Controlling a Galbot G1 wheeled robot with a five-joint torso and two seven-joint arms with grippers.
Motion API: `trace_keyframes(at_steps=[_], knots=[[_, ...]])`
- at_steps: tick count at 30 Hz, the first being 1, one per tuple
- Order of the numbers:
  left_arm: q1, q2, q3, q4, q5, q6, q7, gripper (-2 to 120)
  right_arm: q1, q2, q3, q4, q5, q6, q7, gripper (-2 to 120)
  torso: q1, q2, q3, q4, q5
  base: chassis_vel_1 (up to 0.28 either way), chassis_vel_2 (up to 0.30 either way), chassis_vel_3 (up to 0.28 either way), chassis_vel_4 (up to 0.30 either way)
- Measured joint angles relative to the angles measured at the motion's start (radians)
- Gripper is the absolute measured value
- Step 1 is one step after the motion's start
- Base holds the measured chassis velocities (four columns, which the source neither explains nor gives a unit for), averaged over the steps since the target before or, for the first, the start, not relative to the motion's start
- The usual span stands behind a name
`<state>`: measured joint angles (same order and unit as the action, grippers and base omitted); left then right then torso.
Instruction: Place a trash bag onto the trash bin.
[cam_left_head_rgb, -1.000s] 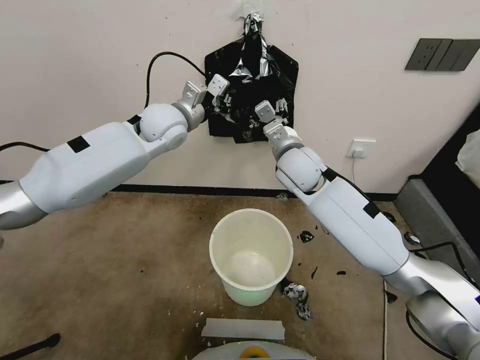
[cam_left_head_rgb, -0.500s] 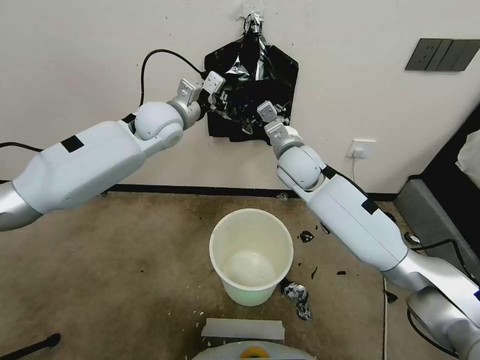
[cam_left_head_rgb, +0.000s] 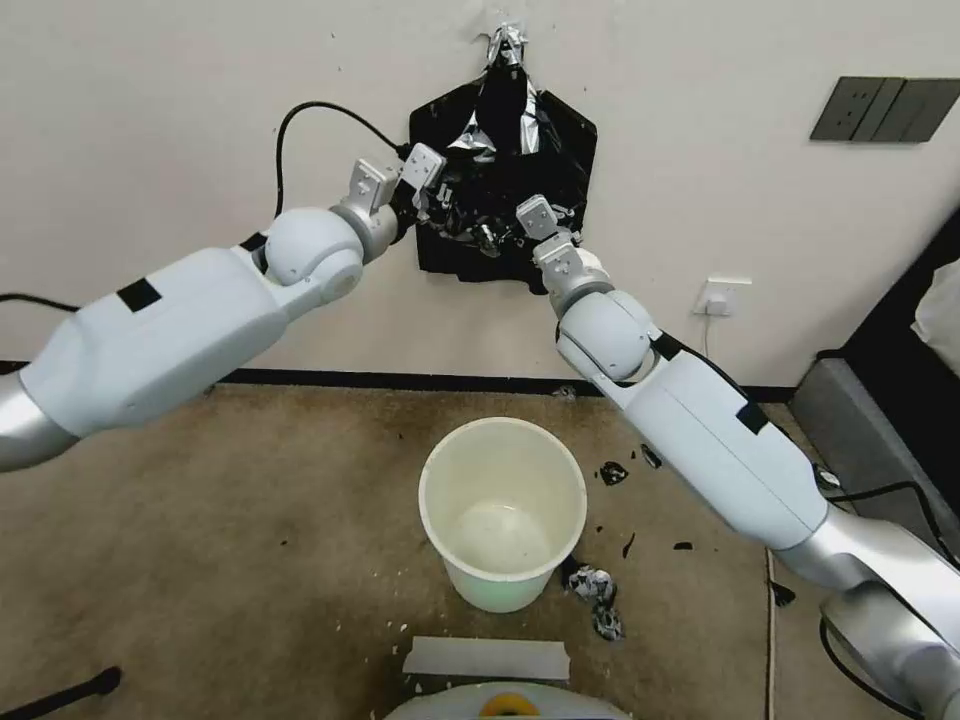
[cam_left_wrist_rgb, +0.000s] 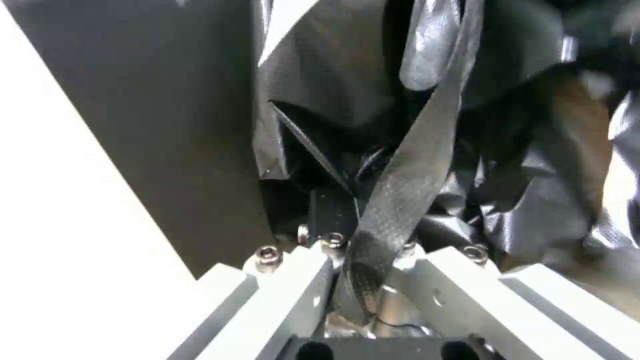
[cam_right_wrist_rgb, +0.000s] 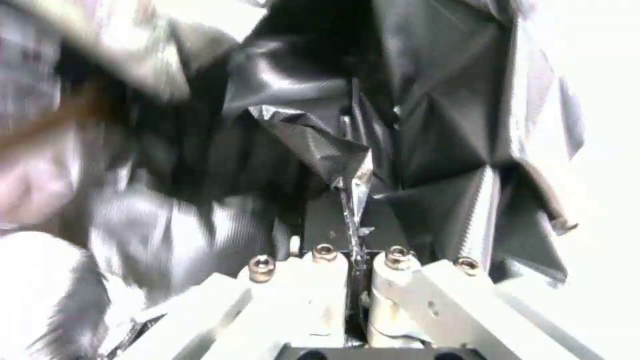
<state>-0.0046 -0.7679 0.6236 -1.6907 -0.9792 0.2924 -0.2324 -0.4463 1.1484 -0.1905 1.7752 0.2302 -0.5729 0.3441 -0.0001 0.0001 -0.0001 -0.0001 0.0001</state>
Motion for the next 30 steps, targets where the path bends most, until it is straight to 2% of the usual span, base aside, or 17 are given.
trace_keyframes(at_steps=[3,5,6,7,10,13,14,15,17,20,21,23,24,26,27,28,30], knots=[[0.08,0.005,-0.048,-0.039,-0.006,0.023,-0.02,0,-0.021,-0.008,0.007,0.037,0.046,-0.024,0.007,0,0.0,0.0,0.0,0.0002,-0.0005,0.0,0.0,0.0,0.0],[0.18,0.009,-0.127,-0.092,-0.007,0.046,-0.04,0,-0.06,-0.021,0.015,0.075,0.063,-0.032,0.007,0,0.0,0.0,0.0,0.0002,-0.0004,0.0,0.0,0.0,0.0],[0.18,0.009,-0.127,-0.092,-0.007,0.046,-0.04,0,-0.06,-0.021,0.015,0.075,0.063,-0.032,0.007,0,0.0,0.0,0.0,0.0002,-0.0004,0.0,0.0,0.0,0.0],[0.229,0.011,-0.179,-0.123,-0.006,0.052,-0.045,0,-0.086,-0.028,0.024,0.101,0.071,-0.034,0.007,0,0.0,0.0,0.0,0.0,0.0001,0.0,0.0,0.0,0.0],[0.264,0.014,-0.239,-0.158,-0.005,0.057,-0.046,0,-0.109,-0.035,0.042,0.136,0.075,-0.034,0.008,0,0.0,0.0,0.0,0.0001,-0.0001,0.0,0.0,0.0,0.0],[0.323,0.021,-0.333,-0.21,-0.007,0.069,-0.048,0,-0.154,-0.056,0.074,0.206,0.097,-0.04,0.008,0,0.0,0.0,0.0,-0.0001,0.0,0.0,0.0,0.0,0.0],[0.323,0.021,-0.333,-0.21,-0.007,0.069,-0.048,0,-0.154,-0.056,0.074,0.206,0.097,-0.04,0.008,0,0.0,0.0,0.0,-0.0001,0.0,0.0,0.0,0.0,0.0],[0.374,0.025,-0.393,-0.247,-0.007,0.081,-0.051,0,-0.186,-0.069,0.093,0.247,0.106,-0.04,0.008,0,0.0,0.0,0.0,0.0,0.0001,0.0,0.0,0.0,0.0],[0.402,0.025,-0.424,-0.264,-0.008,0.089,-0.052,0,-0.2,-0.075,0.103,0.265,0.11,-0.04,0.008,0,0.0,0.0,0.0,0.0,0.0,0.0,0.0,0.0,0.0],[0.557,0.02,-0.578,-0.346,-0.01,0.121,-0.056,0,-0.269,-0.106,0.15,0.351,0.124,-0.039,-0.011,0,0.0,0.0,0.0,0.0,0.0,0.0,0.0,0.0,0.0],[0.557,0.02,-0.578,-0.346,-0.01,0.121,-0.056,0,-0.269,-0.106,0.15,0.351,0.124,-0.039,-0.011,0,0.0,0.0,0.0,0.0,0.0,0.0,0.0,0.0,0.0],[0.642,0.019,-0.645,-0.397,-0.039,0.131,-0.076,0,-0.31,-0.126,0.171,0.396,0.145,-0.038,-0.019,0,0.0,0.0,0.0,0.0001,-0.0005,0.0,0.0,0.0,0.0],[0.642,0.019,-0.645,-0.397,-0.039,0.131,-0.076,0,-0.31,-0.126,0.171,0.396,0.145,-0.038,-0.019,0,0.0,0.0,0.0,0.0001,-0.0005,0.0,0.0,0.0,0.0],[0.732,0.006,-0.717,-0.481,-0.131,0.147,-0.132,0,-0.367,-0.147,0.197,0.45,0.176,-0.038,-0.02,0,0.0,0.0,0.0,0.0002,-0.0001,0.0,0.0,0.0,0.0],[0.732,0.006,-0.717,-0.481,-0.131,0.147,-0.132,0,-0.367,-0.147,0.197,0.45,0.176,-0.038,-0.02,0,0.0,0.0,0.0,0.0002,-0.0001,0.0,0.0,0.0,0.0],[0.77,-0.001,-0.744,-0.528,-0.187,0.153,-0.168,0,-0.396,-0.158,0.21,0.477,0.182,-0.038,-0.023,0,0.0,0.0,0.0,0.0001,-0.0001,0.0,0.0,0.0,0.0],[0.785,-0.003,-0.753,-0.548,-0.208,0.156,-0.183,0,-0.411,-0.163,0.219,0.492,0.184,-0.037,-0.028,0,0.0,0.0,0.0,0.0,0.0001,0.0,0.0,0.0,0.0]])
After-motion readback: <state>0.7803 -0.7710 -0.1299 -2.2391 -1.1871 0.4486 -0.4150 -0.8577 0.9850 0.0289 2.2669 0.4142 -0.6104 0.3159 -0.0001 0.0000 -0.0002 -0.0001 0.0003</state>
